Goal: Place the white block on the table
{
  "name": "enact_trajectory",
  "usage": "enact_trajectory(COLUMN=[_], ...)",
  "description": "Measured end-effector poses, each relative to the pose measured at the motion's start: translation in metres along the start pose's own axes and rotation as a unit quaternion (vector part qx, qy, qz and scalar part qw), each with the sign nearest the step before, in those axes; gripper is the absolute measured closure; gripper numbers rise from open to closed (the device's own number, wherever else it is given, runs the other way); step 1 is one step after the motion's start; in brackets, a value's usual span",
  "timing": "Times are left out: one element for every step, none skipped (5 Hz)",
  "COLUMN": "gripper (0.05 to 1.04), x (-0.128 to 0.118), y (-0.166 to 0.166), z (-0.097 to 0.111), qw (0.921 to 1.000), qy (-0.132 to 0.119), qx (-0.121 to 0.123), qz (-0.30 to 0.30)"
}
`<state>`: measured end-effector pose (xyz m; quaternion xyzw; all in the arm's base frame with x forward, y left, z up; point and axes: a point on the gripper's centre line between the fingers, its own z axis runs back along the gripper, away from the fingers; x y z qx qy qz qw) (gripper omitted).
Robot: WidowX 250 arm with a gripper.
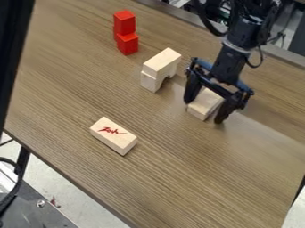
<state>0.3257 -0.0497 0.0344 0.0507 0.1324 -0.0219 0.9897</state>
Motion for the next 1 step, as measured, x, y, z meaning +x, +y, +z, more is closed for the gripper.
enact_trajectory(gripper=[0.084], x=[-0.0182], y=[0.0081], z=[0.0298], qw=[0.9997], qy=[-0.014], qx=[-0.018], qz=[0.004])
